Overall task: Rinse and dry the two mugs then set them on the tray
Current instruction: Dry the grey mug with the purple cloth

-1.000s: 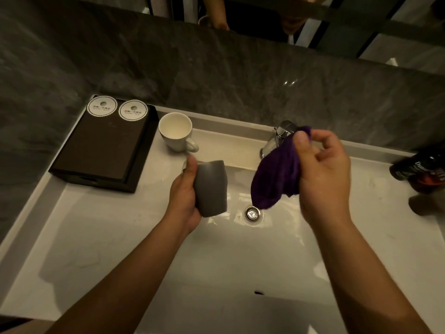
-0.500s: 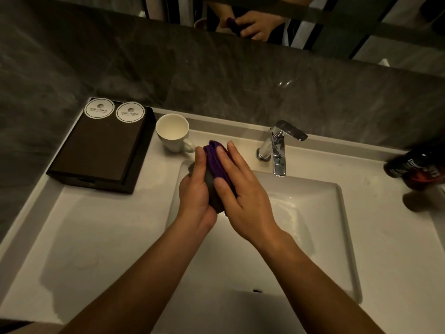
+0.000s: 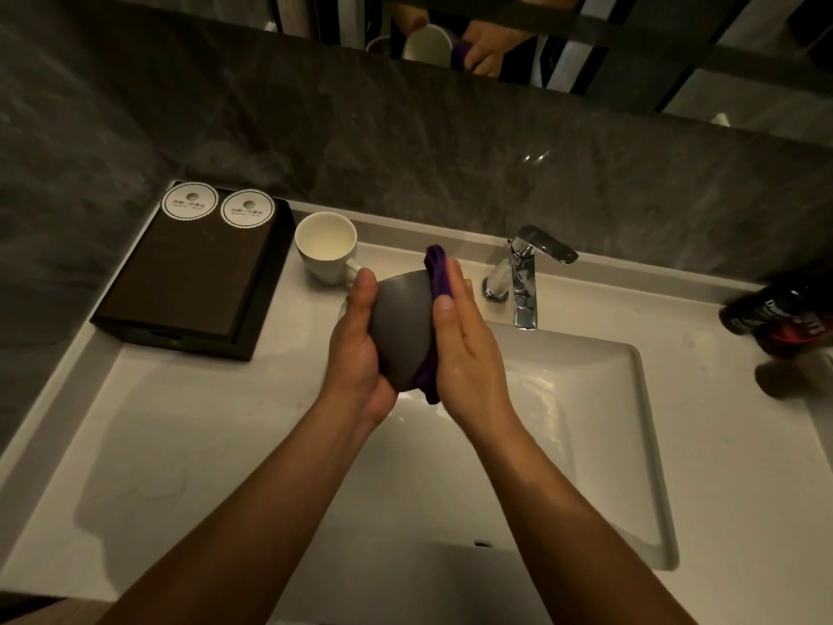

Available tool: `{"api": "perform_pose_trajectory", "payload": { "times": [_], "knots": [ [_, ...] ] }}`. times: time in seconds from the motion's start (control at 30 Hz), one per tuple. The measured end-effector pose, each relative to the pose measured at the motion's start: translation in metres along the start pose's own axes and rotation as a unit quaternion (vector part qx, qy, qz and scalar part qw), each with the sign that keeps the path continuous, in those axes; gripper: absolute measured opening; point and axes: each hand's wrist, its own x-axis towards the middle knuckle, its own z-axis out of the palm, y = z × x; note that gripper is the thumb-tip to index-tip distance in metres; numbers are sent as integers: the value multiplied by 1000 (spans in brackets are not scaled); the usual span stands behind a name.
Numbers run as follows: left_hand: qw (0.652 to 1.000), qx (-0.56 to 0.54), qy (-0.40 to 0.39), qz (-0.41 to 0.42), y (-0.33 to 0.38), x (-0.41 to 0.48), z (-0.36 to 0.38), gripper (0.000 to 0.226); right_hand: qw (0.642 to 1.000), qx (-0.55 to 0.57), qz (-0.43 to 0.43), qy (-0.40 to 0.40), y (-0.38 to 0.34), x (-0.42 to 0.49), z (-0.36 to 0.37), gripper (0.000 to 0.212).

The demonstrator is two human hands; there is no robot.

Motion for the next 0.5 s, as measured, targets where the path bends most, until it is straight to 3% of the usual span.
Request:
{"api": "perform_pose_trajectory", "payload": {
  "times": [0.07, 0.23, 0.4, 0.5],
  "knots": [
    [1000, 12, 6, 0, 3, 1, -1, 87, 999, 29, 16, 2, 1, 1, 1, 41],
    [999, -4, 22, 26, 11, 6, -5, 58, 997, 65, 38, 2, 14, -18, 11, 33],
    [998, 36, 37, 45, 20, 20, -18, 87, 991, -54, 16, -123, 29, 0, -11, 41],
    [996, 63, 34, 60, 27, 33, -33, 103, 984, -117, -22, -134, 43, 26, -25, 36]
  ]
}}
